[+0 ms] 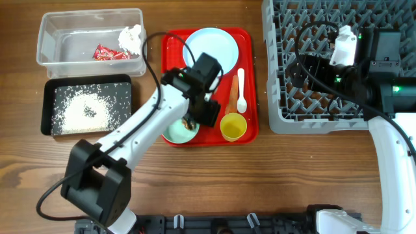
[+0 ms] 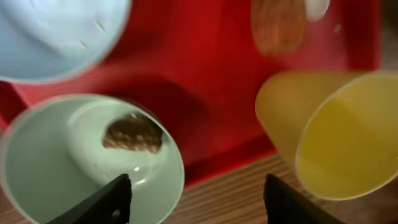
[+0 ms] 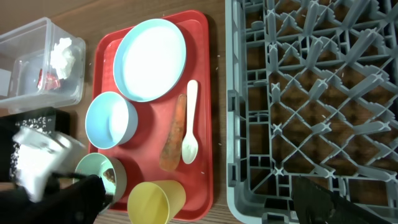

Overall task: Sort waste into correct bins and load items into the dishwasher rack
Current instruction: 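Grasp the rim of the light-green bowl with the left gripper, then lift the green bowl left and tip the food scrap onto the black tray, then return the green bowl to the red tray with the left gripper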

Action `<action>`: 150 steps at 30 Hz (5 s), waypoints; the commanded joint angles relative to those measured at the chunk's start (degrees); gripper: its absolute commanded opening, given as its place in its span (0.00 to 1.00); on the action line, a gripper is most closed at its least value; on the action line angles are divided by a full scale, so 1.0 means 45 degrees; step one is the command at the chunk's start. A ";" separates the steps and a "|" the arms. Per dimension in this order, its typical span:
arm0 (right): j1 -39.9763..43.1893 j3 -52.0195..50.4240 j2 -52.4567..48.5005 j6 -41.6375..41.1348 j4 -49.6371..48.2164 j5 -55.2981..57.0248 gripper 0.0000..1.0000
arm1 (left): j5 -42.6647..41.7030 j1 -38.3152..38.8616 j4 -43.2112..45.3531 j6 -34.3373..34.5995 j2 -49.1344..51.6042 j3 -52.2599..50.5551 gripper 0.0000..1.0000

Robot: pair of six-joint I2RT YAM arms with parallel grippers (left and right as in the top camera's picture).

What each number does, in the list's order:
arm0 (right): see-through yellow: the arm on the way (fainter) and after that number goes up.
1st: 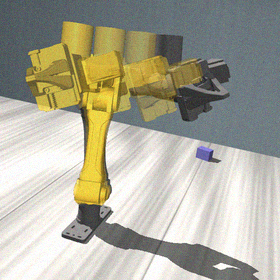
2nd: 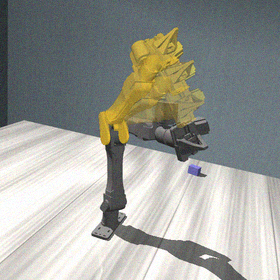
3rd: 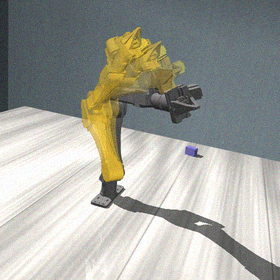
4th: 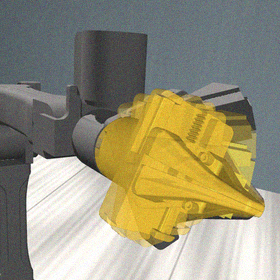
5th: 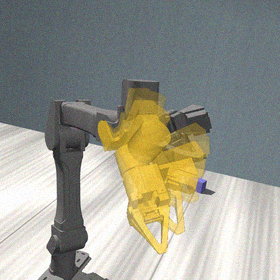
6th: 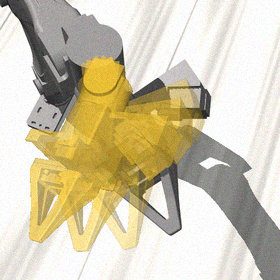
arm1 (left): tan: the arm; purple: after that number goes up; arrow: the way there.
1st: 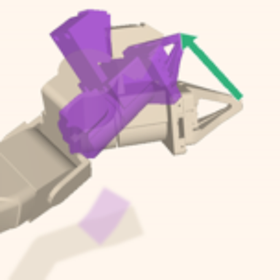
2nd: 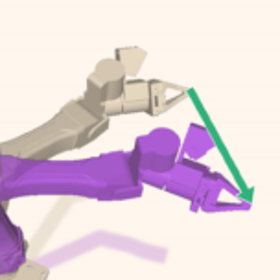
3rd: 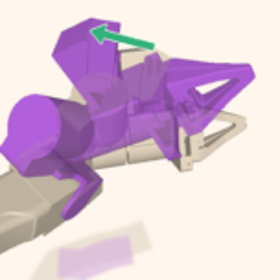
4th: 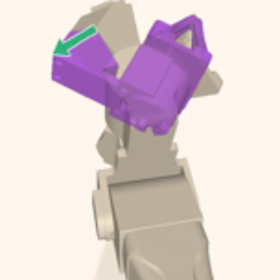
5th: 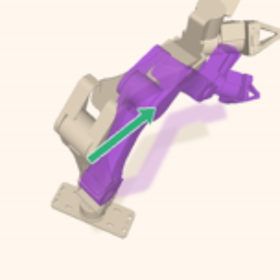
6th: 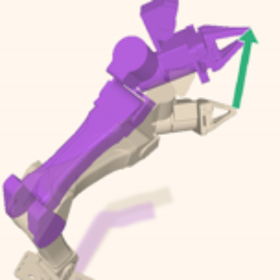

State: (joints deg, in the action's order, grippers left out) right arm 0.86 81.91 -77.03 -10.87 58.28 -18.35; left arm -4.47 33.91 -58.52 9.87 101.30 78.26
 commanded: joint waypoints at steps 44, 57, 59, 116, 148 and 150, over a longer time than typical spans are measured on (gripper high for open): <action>0.0029 0.0209 -0.0170 0.0078 0.0194 0.0131 1.00 | -0.0636 -0.0942 0.0733 0.2006 -0.1792 -0.0165 0.04; 0.0029 0.0209 -0.0170 0.0083 0.0005 0.0131 1.00 | -0.4279 -0.6343 0.0806 0.0826 -0.2963 -0.0160 0.04; 0.0029 0.0209 -0.0170 0.0078 0.0005 0.0126 1.00 | -0.5124 -0.7465 0.0903 0.0471 -0.2958 -0.0160 0.04; 0.0029 0.0209 -0.0170 0.0049 0.0160 0.0126 1.00 | -1.5951 -1.3731 0.3322 -0.0801 0.0340 -0.0155 0.04; 0.0029 0.0209 -0.0175 0.0078 -0.0097 0.0175 1.00 | -0.1229 -0.1520 0.2263 -0.0029 -0.0593 -0.1812 0.04; 0.0029 0.0209 -0.0175 0.0083 -0.0102 0.0175 1.00 | -0.1219 -0.1307 0.2210 -0.0024 -0.0389 -0.1812 0.04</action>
State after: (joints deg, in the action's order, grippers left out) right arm 0.86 81.91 -77.30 -10.87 58.04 -17.96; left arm -10.94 26.52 -48.58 8.23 97.41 70.96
